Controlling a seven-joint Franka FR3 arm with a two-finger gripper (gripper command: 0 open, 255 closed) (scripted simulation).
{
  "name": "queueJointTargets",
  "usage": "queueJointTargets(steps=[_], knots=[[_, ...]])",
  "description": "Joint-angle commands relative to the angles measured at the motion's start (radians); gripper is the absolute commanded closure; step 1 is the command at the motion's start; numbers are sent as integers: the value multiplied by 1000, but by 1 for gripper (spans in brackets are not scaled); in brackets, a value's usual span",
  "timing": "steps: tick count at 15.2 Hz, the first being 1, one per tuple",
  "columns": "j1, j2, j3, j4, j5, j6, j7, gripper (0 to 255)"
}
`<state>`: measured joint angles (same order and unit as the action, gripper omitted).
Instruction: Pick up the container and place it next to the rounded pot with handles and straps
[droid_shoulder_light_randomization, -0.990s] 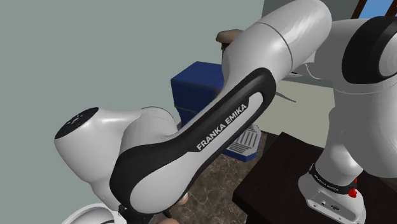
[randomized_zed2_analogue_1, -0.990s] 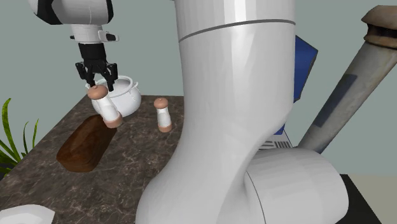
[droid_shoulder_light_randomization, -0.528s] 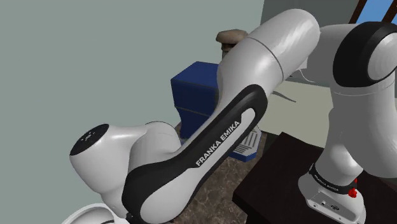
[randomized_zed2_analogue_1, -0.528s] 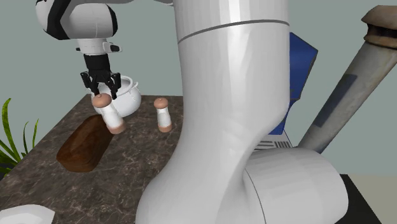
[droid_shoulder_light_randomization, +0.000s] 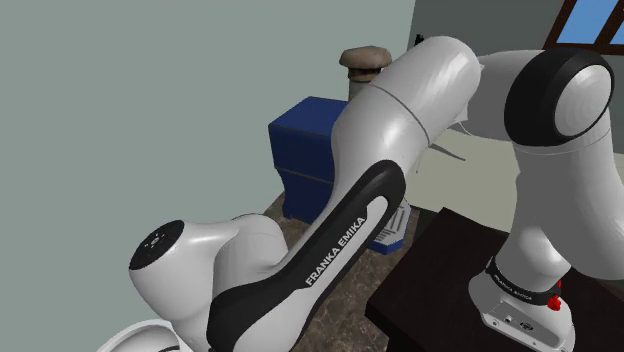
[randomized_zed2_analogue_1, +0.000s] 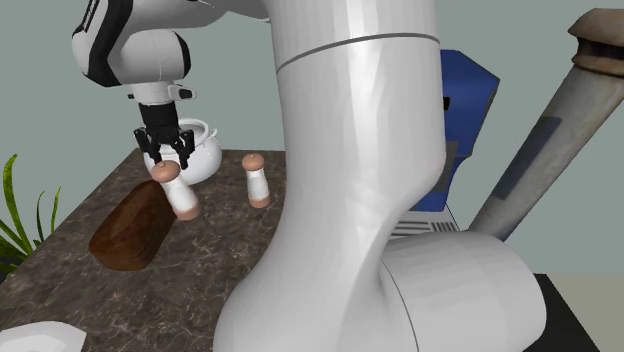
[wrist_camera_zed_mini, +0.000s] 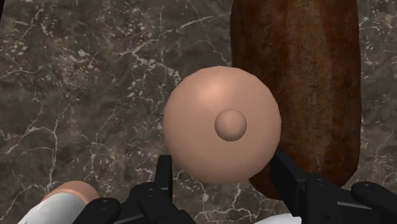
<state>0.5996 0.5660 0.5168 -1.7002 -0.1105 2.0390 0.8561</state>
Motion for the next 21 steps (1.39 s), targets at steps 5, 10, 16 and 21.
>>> queueJointTargets(steps=[5, 10, 16, 21], knots=[[10, 46, -15, -16, -20, 60, 4, 255], [16, 68, -22, -20, -29, 84, 5, 255], [16, 69, -22, -19, -29, 84, 5, 0], [16, 69, -22, -20, -29, 84, 5, 0]])
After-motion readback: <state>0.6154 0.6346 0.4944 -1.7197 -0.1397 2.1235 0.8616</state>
